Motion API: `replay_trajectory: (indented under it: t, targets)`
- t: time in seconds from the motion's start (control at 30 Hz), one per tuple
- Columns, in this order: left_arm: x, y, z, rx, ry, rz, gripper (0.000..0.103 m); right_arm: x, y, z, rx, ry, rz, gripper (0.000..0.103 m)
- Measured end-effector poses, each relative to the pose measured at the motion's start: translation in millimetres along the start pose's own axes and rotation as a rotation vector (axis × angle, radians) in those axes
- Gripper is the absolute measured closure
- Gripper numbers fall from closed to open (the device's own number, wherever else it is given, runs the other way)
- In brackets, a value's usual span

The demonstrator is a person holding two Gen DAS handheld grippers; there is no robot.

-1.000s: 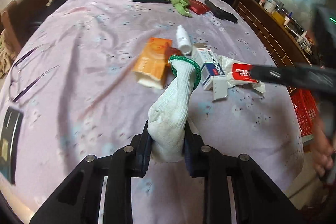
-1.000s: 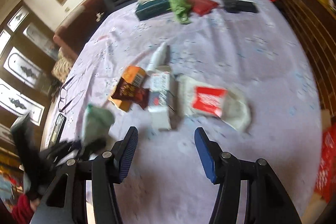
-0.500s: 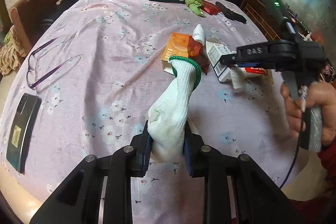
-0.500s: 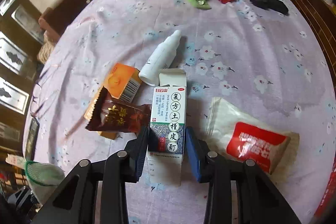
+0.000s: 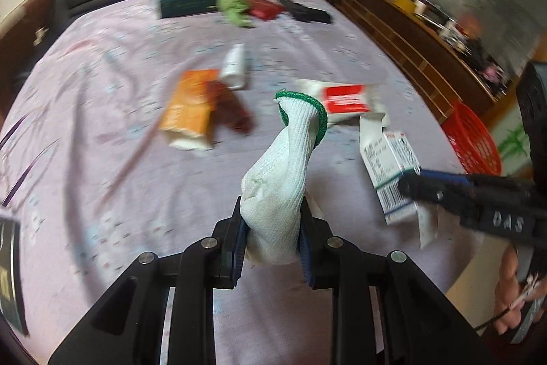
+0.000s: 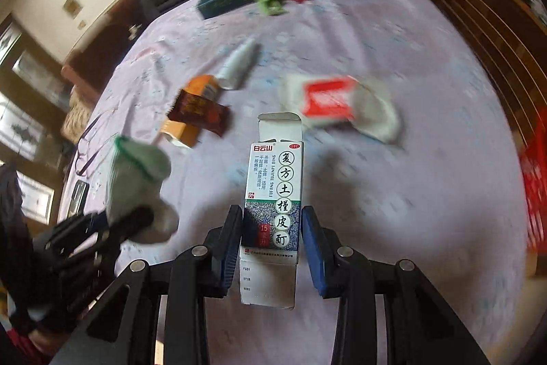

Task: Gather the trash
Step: 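Grasp the white medicine box with the right tool while the left tool holds the sock, then carry the sock and medicine box toward the red wastebasket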

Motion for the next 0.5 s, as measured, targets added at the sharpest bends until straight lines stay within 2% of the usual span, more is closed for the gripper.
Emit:
replay_trajectory:
  t: [0.13,0.23,0.5]
  targets:
    - [1,-9,-29,0.06,0.023,0.004,0.078,-18,22,-27,0.067,0.022,-0.027,0.065]
    - [-3,-13,-46,0.091,0.007,-0.015,0.078,-30,30,-43,0.101,0.021,-0.048,0.065]
    - [-6,-17,-74,0.038,-0.024,-0.031,0.078,-51,31,-62,0.05,0.002,-0.079,0.065]
Point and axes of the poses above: each gripper's, at about its wrist camera, not at the fingertips, and x roughly the way its jaws point, z to its left, y to its underside, the point moved 3 cm from there along x, roughly the way its jaws point, and after that the axes turned 13 degrees about z, right-handed, at the moved point
